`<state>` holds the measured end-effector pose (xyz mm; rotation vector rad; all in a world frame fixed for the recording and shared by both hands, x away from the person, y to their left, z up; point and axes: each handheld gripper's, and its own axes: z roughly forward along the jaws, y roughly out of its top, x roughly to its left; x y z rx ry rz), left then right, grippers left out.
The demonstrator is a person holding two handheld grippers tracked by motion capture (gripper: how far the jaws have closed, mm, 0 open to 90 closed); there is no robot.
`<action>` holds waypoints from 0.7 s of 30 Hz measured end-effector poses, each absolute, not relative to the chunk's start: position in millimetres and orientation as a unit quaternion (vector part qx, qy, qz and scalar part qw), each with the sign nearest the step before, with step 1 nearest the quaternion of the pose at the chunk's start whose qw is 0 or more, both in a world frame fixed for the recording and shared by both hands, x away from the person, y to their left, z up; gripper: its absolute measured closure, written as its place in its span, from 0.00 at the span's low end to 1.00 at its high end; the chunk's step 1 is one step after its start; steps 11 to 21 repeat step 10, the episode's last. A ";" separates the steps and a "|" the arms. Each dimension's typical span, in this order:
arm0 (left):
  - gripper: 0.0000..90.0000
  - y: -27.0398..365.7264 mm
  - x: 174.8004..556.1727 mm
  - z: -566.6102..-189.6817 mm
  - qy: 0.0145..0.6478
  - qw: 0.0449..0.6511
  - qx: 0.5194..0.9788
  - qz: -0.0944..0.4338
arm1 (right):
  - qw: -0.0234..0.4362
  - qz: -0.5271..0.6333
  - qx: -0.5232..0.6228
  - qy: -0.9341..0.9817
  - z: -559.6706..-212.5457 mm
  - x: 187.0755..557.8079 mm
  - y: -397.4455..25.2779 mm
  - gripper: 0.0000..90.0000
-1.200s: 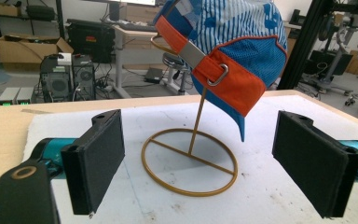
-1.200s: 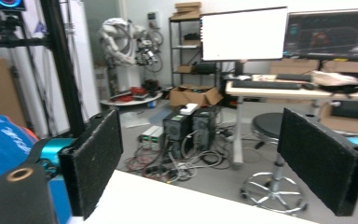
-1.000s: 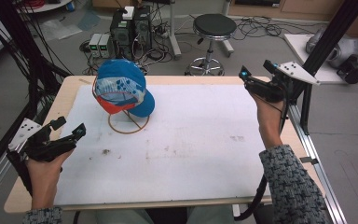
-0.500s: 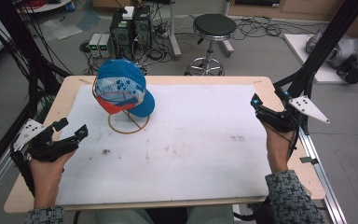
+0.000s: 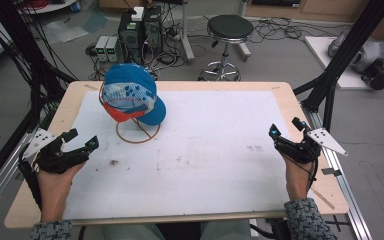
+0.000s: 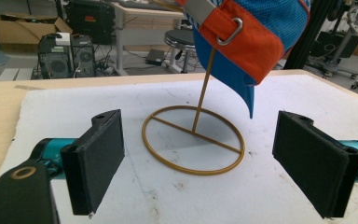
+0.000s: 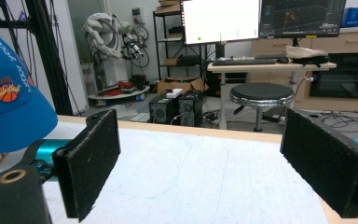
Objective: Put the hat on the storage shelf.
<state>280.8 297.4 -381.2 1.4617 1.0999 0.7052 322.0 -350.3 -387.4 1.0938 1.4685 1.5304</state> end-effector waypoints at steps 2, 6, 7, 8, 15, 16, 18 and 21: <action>0.19 297.6 281.4 -383.1 0.468 0.554 0.620 0.298 | 0.369 0.600 0.426 0.569 -389.3 319.8 -350.4 0.12; 0.19 297.8 283.2 -387.4 0.472 0.548 0.624 0.296 | 0.373 0.596 0.420 0.574 -395.5 316.5 -348.2 0.12; 0.19 297.9 283.6 -388.1 0.473 0.547 0.624 0.296 | 0.372 0.594 0.418 0.578 -396.6 316.4 -347.9 0.12; 0.19 297.8 284.1 -389.3 0.474 0.546 0.625 0.295 | 0.372 0.594 0.418 0.578 -396.6 316.4 -347.9 0.12; 0.19 297.9 285.2 -391.8 0.477 0.542 0.627 0.293 | 0.371 0.588 0.418 0.585 -404.2 315.2 -347.9 0.12; 0.19 297.9 285.2 -391.8 0.477 0.542 0.627 0.293 | 0.371 0.588 0.418 0.585 -404.2 315.2 -347.9 0.12; 0.19 297.9 285.2 -391.8 0.477 0.542 0.627 0.293 | 0.371 0.588 0.418 0.585 -404.2 315.2 -347.9 0.12; 0.19 297.9 285.2 -391.8 0.477 0.542 0.627 0.293 | 0.371 0.588 0.418 0.585 -404.2 315.2 -347.9 0.12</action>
